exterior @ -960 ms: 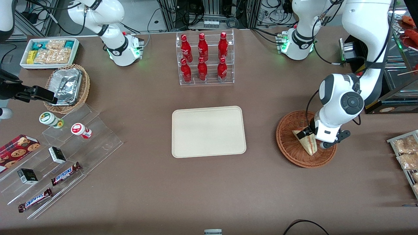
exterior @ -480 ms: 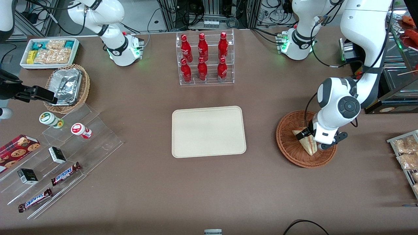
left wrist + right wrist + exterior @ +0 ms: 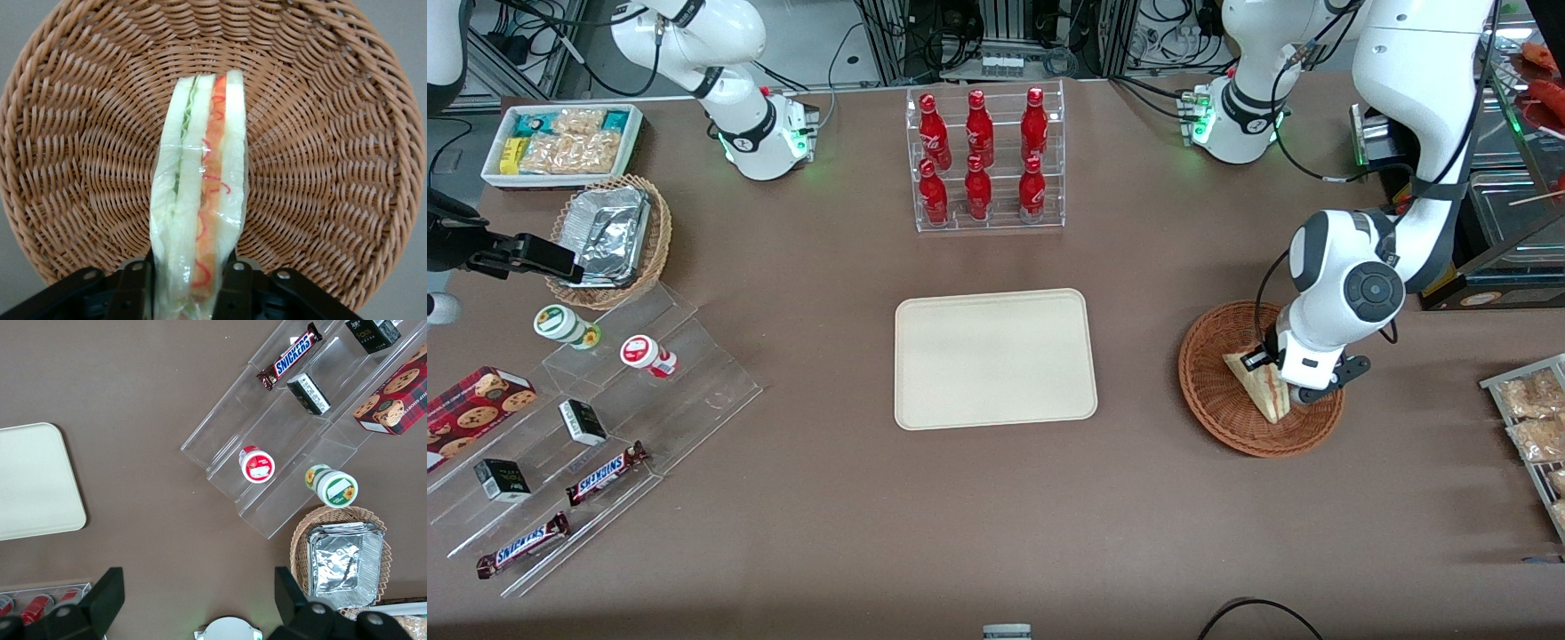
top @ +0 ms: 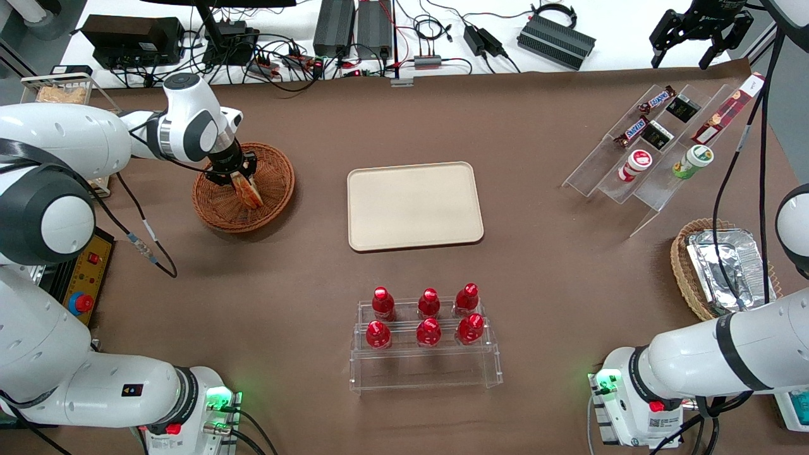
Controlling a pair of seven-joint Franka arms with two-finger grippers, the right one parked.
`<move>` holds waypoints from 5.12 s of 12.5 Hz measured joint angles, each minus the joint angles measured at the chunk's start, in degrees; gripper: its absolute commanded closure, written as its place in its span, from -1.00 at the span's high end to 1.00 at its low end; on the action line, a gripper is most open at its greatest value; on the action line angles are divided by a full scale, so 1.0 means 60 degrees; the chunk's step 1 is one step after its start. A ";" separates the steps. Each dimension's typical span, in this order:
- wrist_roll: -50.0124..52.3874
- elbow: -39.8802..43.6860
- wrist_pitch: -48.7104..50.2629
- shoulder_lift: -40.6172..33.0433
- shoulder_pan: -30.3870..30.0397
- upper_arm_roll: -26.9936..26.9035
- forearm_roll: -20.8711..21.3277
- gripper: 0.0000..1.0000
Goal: Place sandwich from basket to tray
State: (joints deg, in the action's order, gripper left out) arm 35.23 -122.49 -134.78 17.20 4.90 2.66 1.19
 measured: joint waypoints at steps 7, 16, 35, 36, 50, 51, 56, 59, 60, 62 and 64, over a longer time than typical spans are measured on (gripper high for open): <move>-0.0597 0.2713 0.3680 -0.0211 0.0665 0.0249 0.0002 -1.00; 0.0190 0.5082 0.3770 0.2252 0.4089 0.0344 -0.0104 -1.00; 0.3076 0.9018 0.4050 0.5535 0.6350 0.0298 -0.0870 -0.59; 0.3123 0.9082 0.4049 0.5603 0.6350 0.0298 -0.0870 0.82; 0.3169 0.9716 0.4500 0.4890 0.6306 0.0201 -0.0417 1.00; 0.3169 0.9716 0.4655 0.4772 0.6296 0.0187 -0.0397 1.00; 0.2447 0.9249 0.5774 0.3762 0.6271 -0.0431 -0.0381 1.00; 0.0788 0.7786 0.5766 0.2606 0.6239 -0.1407 -0.0683 1.00; 0.0154 0.7287 0.5758 0.2197 0.6220 -0.1769 -0.0827 1.00; -0.1038 0.6433 0.5761 0.1386 0.6187 -0.2434 -0.1021 1.00; -0.2331 0.5937 0.6086 0.0653 0.6172 -0.3055 -0.1184 1.00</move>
State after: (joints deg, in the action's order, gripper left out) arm 21.24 -86.87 -98.26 21.12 41.93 -15.67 -5.91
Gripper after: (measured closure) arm 0.000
